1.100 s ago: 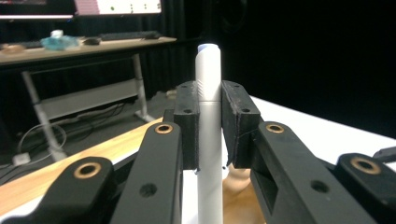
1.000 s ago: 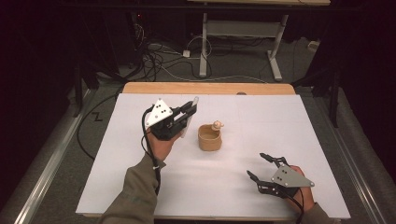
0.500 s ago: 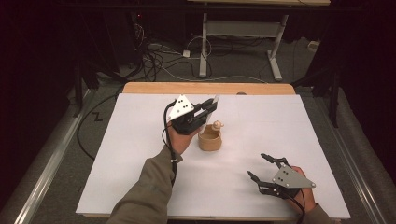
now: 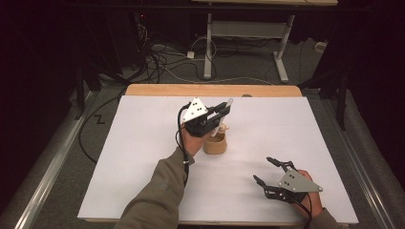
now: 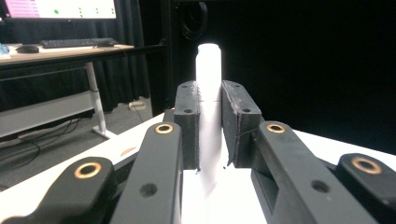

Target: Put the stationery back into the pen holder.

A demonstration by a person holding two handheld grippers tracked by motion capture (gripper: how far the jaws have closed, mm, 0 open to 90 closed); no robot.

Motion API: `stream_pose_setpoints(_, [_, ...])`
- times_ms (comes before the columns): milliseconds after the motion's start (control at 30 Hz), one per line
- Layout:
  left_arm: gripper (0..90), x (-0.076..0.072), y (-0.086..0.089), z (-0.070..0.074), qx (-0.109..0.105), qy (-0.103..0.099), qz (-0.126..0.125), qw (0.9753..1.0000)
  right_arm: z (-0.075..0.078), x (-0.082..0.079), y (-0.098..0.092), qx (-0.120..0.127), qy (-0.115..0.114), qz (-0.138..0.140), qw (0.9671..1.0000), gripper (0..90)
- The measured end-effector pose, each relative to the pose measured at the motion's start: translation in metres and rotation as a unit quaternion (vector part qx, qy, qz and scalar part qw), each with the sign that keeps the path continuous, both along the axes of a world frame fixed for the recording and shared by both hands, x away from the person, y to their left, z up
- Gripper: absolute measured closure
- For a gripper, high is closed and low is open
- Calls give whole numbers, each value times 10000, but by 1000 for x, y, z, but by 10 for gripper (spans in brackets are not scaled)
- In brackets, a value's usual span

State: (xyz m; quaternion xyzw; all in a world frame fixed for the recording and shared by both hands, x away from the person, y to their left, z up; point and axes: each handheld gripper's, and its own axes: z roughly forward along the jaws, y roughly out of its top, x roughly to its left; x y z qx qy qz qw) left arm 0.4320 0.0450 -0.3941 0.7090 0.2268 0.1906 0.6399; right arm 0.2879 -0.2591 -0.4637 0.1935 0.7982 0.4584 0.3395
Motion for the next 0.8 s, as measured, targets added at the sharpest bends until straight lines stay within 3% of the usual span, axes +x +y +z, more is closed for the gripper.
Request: stream_pose_setpoints(800, [750, 2, 6, -29, 273, 348, 93, 9990, -2, 0, 2, -89, 19, 45, 9999, 284])
